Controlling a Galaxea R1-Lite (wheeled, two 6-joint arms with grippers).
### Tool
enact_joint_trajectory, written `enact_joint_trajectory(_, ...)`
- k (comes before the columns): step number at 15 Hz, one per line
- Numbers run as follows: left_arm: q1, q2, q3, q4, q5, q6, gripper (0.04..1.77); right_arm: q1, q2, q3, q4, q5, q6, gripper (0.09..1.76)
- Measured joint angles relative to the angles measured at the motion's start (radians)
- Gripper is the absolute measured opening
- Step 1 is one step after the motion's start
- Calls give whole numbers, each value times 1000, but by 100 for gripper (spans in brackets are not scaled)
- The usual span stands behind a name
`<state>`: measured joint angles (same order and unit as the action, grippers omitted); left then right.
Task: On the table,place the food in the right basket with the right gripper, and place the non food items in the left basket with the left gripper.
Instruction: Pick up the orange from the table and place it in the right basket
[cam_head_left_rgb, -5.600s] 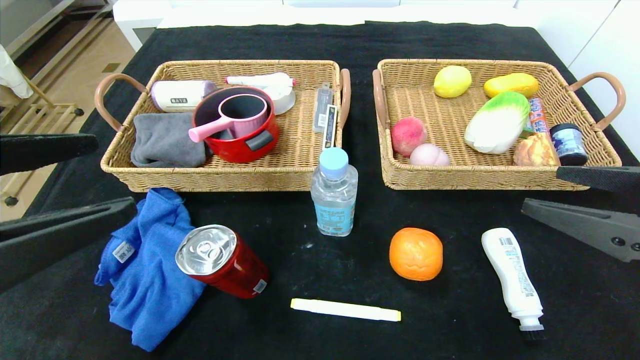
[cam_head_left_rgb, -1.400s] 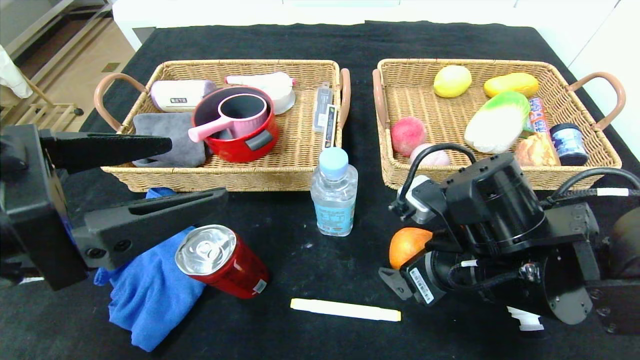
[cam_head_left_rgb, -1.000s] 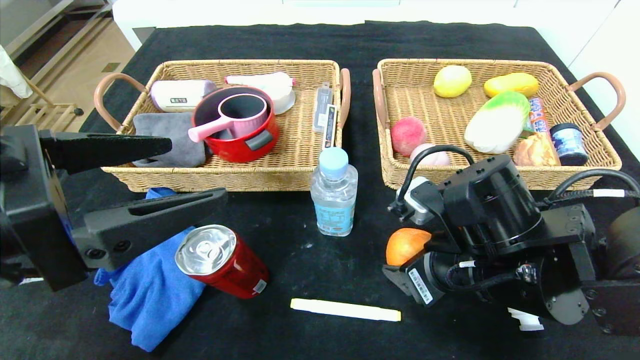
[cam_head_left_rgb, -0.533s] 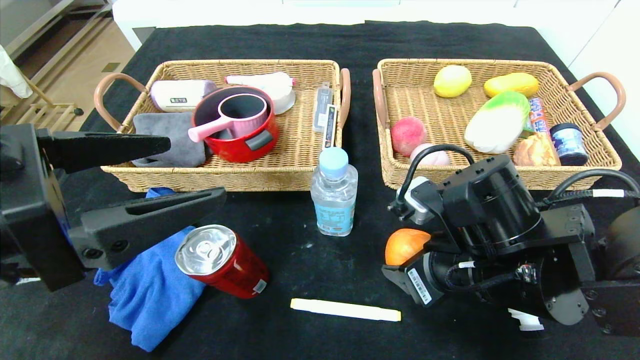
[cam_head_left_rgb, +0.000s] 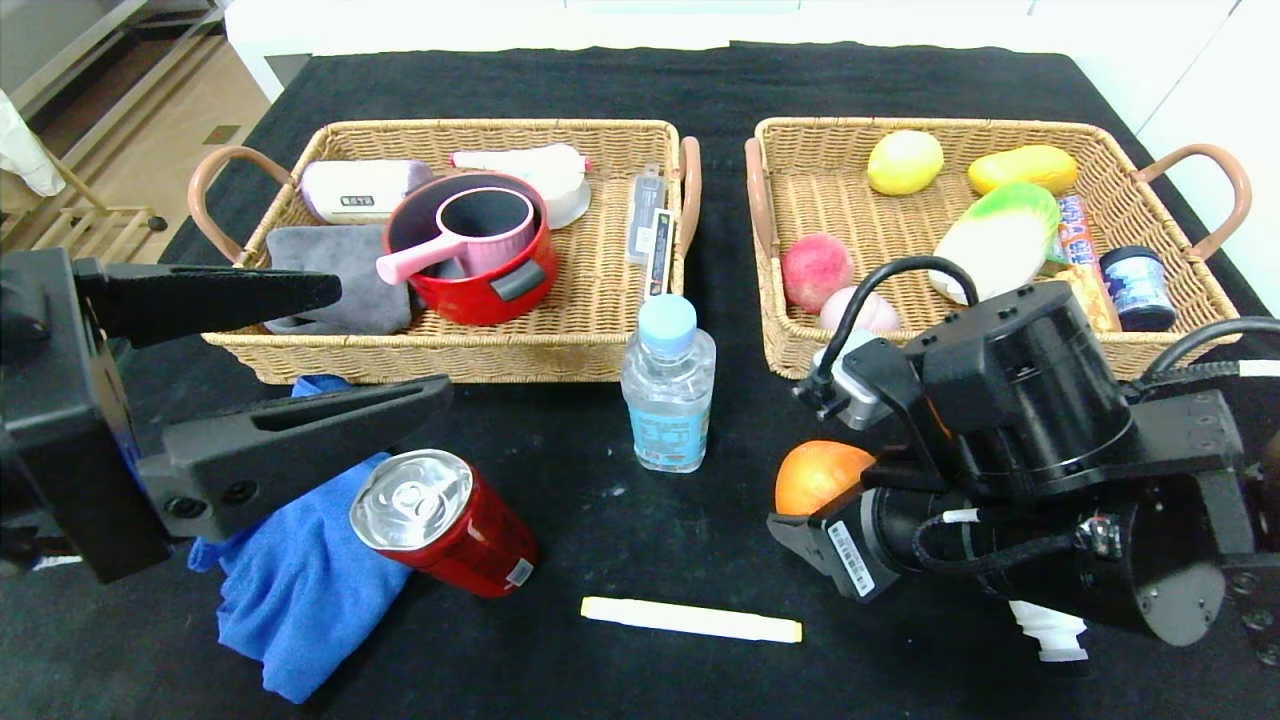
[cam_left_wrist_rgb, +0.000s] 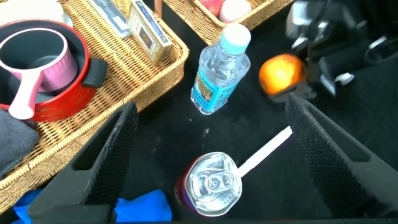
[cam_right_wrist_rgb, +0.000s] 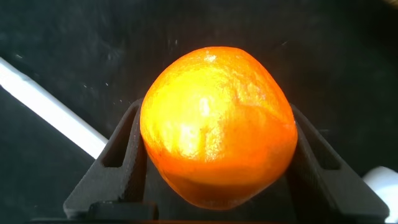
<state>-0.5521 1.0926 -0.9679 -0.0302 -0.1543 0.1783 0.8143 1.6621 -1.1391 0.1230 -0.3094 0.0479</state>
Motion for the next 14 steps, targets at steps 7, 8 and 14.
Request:
enact_joint_trajectory(7, 0, 0, 0, 0, 0, 0, 172, -34, -103, -100, 8, -2, -6, 128)
enact_joint_trajectory(8, 0, 0, 0, 0, 0, 0, 172, -57, -110, -122, 9, -2, -5, 128)
enact_joint_trajectory(14, 0, 0, 0, 0, 0, 0, 172, -245, -103, -245, 3, 1, -17, 127)
